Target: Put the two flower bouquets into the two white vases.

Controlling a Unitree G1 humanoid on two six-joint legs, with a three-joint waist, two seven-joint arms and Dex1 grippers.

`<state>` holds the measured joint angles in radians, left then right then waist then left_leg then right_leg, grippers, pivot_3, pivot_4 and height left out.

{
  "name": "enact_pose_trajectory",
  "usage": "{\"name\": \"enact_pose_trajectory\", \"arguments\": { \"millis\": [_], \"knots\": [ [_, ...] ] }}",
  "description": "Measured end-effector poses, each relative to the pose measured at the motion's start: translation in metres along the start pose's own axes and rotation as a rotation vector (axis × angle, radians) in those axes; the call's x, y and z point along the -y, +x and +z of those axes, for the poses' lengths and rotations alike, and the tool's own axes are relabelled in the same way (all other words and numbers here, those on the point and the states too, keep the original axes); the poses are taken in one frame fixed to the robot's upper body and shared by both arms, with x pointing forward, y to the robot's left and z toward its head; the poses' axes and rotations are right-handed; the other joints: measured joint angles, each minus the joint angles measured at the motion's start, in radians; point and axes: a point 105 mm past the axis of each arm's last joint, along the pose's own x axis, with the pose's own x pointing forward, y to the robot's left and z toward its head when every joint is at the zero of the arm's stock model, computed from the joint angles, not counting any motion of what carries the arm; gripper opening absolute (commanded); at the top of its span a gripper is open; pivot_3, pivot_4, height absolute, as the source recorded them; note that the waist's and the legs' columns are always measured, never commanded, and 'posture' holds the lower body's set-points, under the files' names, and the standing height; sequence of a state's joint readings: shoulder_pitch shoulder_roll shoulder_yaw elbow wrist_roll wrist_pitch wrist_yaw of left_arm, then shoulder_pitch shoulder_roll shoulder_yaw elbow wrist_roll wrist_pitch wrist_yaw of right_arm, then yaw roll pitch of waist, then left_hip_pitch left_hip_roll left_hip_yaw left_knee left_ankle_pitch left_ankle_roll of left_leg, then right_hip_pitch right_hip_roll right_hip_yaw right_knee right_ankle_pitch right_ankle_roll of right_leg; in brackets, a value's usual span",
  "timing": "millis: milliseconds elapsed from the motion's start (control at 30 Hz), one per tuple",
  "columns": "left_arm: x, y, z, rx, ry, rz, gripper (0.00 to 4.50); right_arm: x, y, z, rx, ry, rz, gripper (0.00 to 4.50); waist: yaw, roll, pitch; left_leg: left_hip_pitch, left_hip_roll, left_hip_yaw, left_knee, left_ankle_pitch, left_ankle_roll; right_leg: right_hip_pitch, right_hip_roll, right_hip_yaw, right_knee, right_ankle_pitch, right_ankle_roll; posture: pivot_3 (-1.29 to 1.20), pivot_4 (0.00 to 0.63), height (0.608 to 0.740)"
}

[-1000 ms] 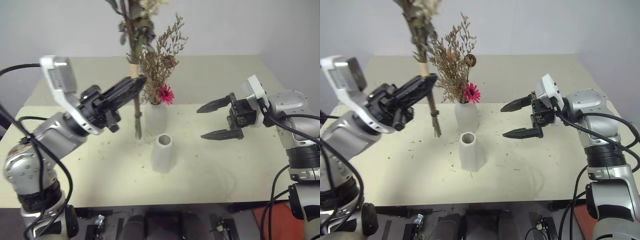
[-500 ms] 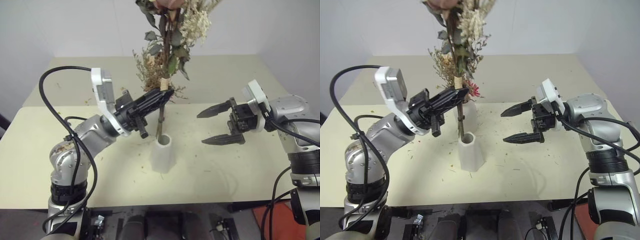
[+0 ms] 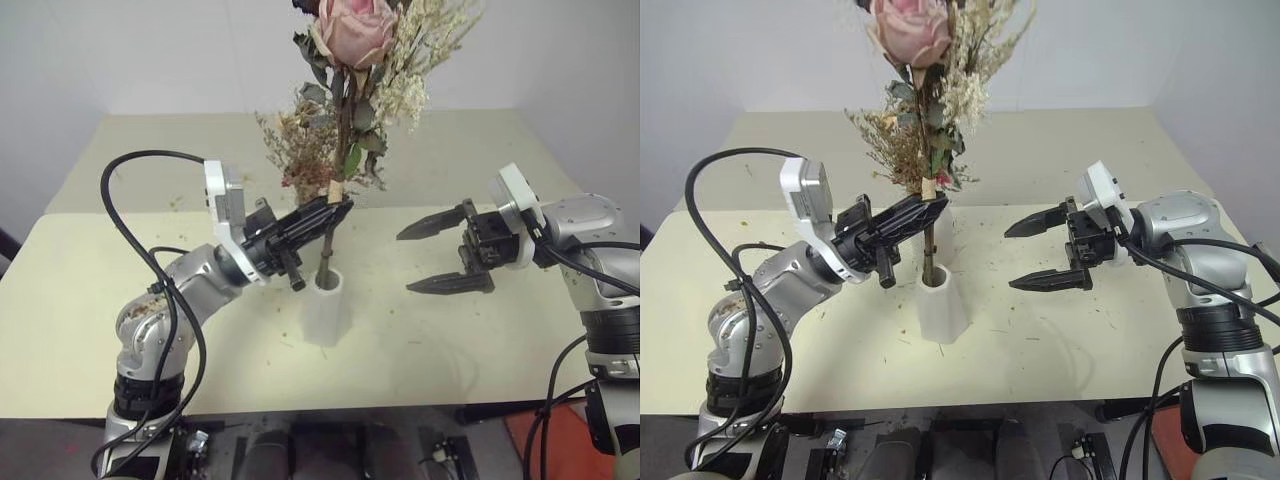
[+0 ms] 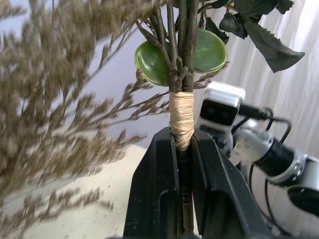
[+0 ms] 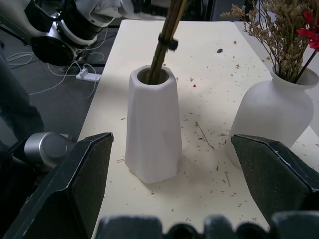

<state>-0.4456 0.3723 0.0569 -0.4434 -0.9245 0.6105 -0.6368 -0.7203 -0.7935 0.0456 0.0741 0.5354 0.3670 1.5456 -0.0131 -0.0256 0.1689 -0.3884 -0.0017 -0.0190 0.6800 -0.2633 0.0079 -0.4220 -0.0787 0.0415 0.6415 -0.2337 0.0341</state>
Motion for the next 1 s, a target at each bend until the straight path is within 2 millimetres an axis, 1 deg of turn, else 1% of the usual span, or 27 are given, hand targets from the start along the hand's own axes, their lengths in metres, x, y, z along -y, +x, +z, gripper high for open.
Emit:
{"name": "enact_pose_trajectory", "arguments": {
  "millis": [233, 400, 600, 800, 867, 900, 967, 1000],
  "knots": [
    [0.0, -0.003, -0.011, -0.028, -0.005, 0.022, 0.11, 0.0, 0.0, 0.0, 0.0, -0.001, -0.001, 4.5, -0.001, 0.0, 0.0, 0.0, 0.0, 0.0, 0.0, 0.0, 0.0, 0.0, 0.0, 0.0, 0.0, 0.0, 0.0, 0.0, 0.15, 0.74],
    [-0.001, -0.009, -0.021, -0.055, -0.016, 0.054, 0.11, -0.001, -0.002, -0.001, 0.003, 0.004, -0.008, 4.5, 0.0, 0.0, 0.0, 0.0, 0.0, 0.0, 0.0, 0.0, 0.0, 0.0, 0.0, 0.0, 0.0, 0.0, 0.0, 0.0, 0.15, 0.74],
    [0.002, -0.009, -0.024, -0.053, -0.025, 0.049, 0.11, -0.002, -0.001, -0.003, 0.003, 0.008, -0.008, 4.5, 0.0, 0.0, 0.0, 0.0, 0.0, 0.0, 0.0, 0.0, 0.0, 0.0, 0.0, 0.0, 0.0, 0.0, 0.0, 0.0, 0.15, 0.74],
    [0.001, -0.013, -0.029, -0.062, -0.037, 0.064, 0.11, -0.003, -0.001, -0.003, 0.002, 0.008, -0.01, 4.5, 0.0, 0.0, 0.0, 0.0, 0.0, 0.0, 0.0, 0.0, 0.0, 0.0, 0.0, 0.0, 0.0, 0.0, 0.0, 0.0, 0.15, 0.74],
    [0.001, -0.016, -0.033, -0.075, -0.043, 0.07, 0.83, -0.002, -0.001, -0.003, 0.002, 0.008, -0.011, 4.5, -0.001, 0.0, 0.0, 0.001, 0.0, 0.0, 0.0, 0.0, 0.0, 0.0, 0.0, 0.0, 0.0, 0.0, 0.0, 0.0, 0.15, 0.74],
    [0.001, -0.017, -0.034, -0.082, -0.046, 0.073, 1.04, -0.002, -0.001, -0.003, 0.002, 0.008, -0.012, 4.5, -0.001, 0.0, 0.0, 0.0, 0.0, 0.0, 0.0, 0.0, 0.0, 0.0, 0.0, 0.0, 0.0, 0.0, 0.0, 0.0, 0.15, 0.74],
    [0.0, -0.021, -0.037, -0.105, -0.051, 0.083, 1.72, -0.002, -0.001, -0.003, 0.002, 0.007, -0.012, 4.5, 0.0, 0.0, 0.0, 0.0, 0.001, 0.0, 0.0, 0.0, 0.0, 0.0, 0.0, 0.0, 0.0, 0.0, 0.0, 0.0, 0.15, 0.74],
    [0.0, -0.022, -0.039, -0.118, -0.054, 0.084, 1.96, -0.002, -0.001, -0.003, 0.002, 0.007, -0.012, 4.5, 0.0, 0.0, 0.0, 0.0, 0.0, 0.0, 0.0, 0.0, 0.0, 0.0, 0.0, 0.0, 0.0, 0.0, 0.0, 0.0, 0.15, 0.74]
  ]
}}
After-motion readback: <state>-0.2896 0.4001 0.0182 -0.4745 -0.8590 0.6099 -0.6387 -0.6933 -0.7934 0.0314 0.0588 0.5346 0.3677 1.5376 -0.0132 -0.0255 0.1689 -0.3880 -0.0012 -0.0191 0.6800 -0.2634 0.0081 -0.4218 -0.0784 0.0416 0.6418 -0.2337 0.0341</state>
